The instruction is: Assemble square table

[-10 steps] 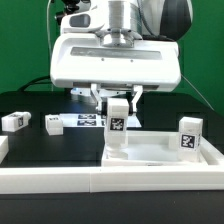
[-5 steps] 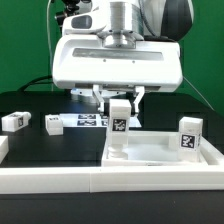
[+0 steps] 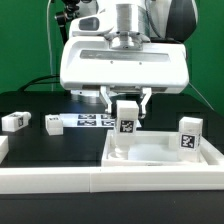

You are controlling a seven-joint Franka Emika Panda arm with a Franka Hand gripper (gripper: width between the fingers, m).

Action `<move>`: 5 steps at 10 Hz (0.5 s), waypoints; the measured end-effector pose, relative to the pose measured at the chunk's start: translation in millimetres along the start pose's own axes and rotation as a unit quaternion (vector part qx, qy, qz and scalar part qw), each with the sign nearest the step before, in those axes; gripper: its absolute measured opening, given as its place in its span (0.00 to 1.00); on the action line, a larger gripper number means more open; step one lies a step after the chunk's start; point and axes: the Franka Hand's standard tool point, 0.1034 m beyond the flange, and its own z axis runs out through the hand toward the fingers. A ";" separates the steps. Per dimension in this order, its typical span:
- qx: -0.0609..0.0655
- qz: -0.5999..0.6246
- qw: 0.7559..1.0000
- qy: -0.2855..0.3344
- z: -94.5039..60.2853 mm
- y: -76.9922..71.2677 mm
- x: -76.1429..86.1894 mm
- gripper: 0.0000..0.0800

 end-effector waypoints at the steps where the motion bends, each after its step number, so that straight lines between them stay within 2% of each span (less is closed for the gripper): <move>1: 0.000 0.000 1.000 0.001 0.0 0.2 0.1 0.36; 5: -0.003 0.001 1.000 0.002 -0.1 4.5 -0.4 0.36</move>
Offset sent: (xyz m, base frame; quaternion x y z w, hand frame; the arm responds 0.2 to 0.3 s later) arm -0.0019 -0.0056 -0.0026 -0.0002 0.0025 -0.0079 1.0000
